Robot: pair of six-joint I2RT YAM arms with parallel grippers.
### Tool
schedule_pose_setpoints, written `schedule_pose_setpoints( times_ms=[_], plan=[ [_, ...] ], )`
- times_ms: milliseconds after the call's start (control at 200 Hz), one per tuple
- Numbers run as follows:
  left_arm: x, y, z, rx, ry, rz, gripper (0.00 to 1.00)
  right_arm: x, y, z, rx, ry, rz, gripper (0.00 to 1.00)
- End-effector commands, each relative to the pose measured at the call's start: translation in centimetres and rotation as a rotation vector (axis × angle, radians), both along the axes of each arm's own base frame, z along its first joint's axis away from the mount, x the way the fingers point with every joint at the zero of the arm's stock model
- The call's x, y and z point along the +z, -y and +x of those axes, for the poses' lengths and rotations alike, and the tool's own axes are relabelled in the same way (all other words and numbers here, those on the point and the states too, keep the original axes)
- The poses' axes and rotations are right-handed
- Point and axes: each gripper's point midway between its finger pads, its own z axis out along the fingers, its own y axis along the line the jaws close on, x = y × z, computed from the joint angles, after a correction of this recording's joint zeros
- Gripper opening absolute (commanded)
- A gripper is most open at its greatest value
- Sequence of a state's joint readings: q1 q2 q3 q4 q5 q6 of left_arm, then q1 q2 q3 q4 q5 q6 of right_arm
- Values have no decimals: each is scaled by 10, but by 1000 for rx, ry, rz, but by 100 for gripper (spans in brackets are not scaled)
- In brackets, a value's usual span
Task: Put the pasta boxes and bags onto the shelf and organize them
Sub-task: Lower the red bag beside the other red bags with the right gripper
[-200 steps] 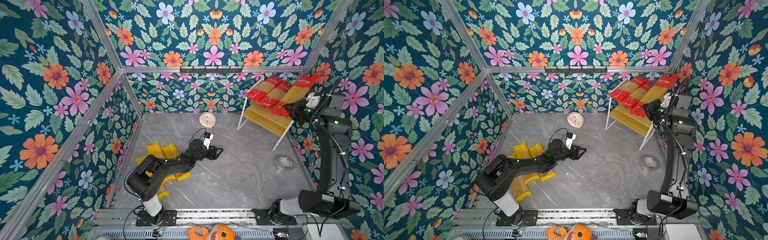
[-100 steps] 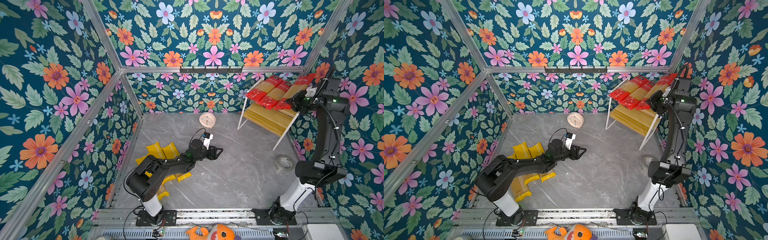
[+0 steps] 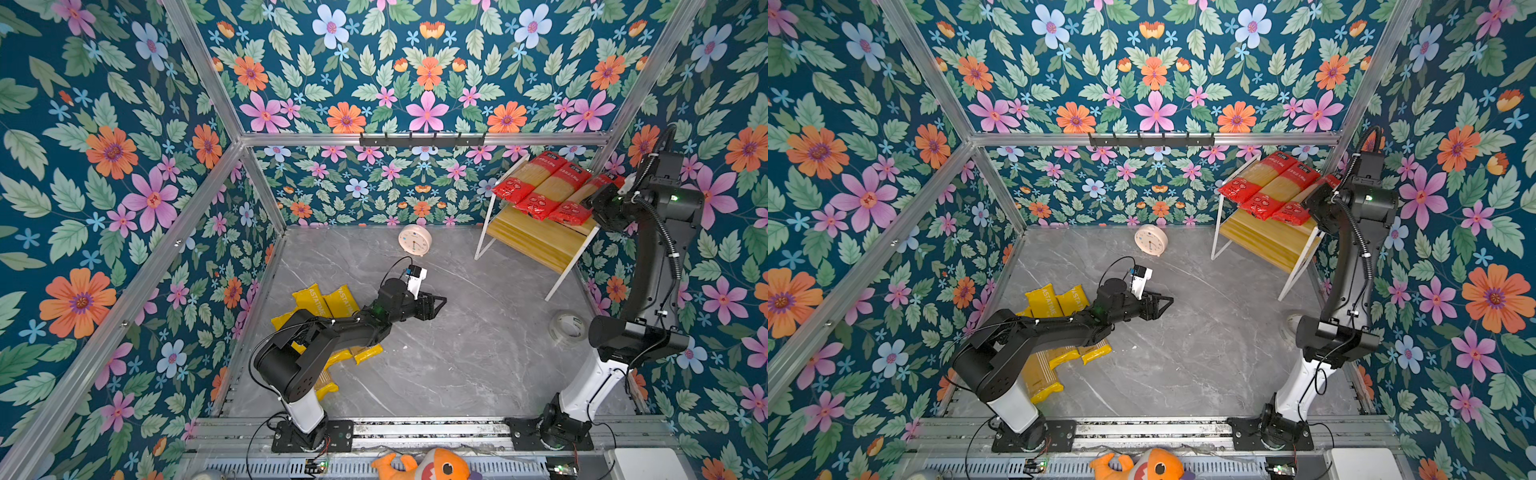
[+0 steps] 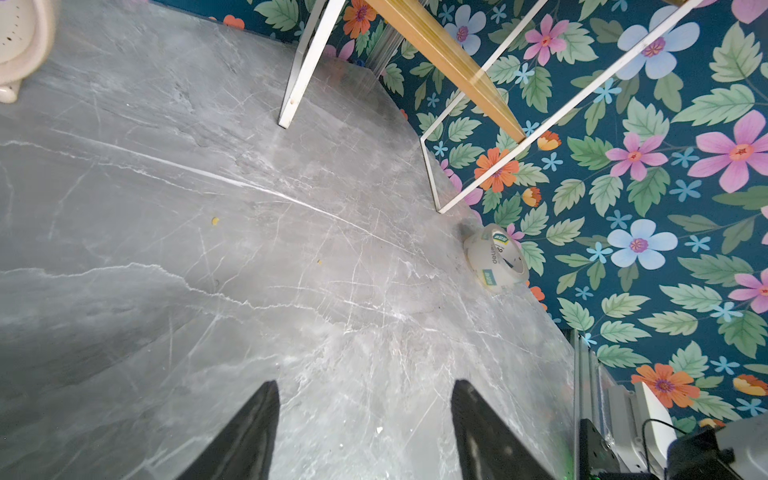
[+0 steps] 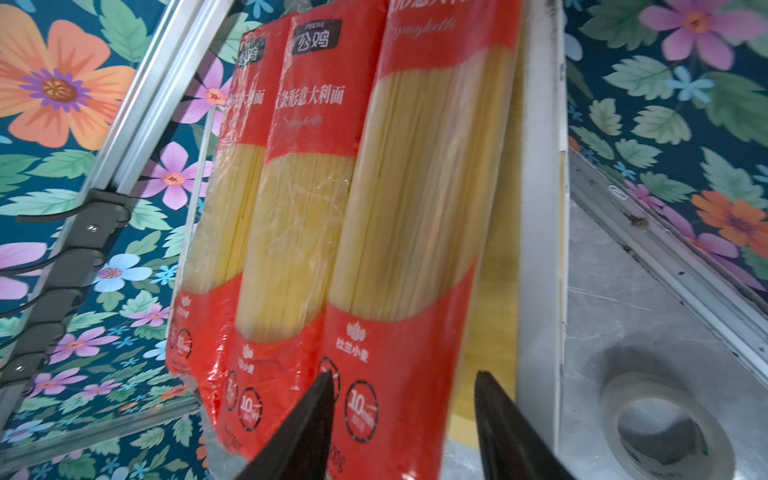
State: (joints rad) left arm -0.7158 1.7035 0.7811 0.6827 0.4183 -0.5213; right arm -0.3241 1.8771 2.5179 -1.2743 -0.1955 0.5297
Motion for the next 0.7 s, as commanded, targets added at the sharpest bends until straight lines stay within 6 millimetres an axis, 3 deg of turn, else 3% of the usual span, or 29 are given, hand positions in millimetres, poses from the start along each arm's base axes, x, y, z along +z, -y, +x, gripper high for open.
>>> schedule_pose_setpoints(
  times_ms=[0, 110, 265, 440, 595, 695],
  plan=[
    [6, 4, 1, -7, 14, -17, 68, 0, 17, -15, -48, -46, -121, 55],
    [5, 5, 1, -11, 13, -15, 68, 0, 16, -12, -39, -55, -147, 55],
    [7, 6, 1, -10, 13, -14, 68, 4, -6, 13, 39, -13, -170, 57],
    [5, 6, 0, -10, 14, -7, 68, -3, -4, 37, 44, 2, -173, 54],
    [6, 8, 1, -13, 16, -7, 68, -36, 2, 30, 38, -117, -167, 53],
    [6, 9, 0, -19, 17, -10, 68, -33, 5, 22, 23, -106, -174, 53]
  ],
)
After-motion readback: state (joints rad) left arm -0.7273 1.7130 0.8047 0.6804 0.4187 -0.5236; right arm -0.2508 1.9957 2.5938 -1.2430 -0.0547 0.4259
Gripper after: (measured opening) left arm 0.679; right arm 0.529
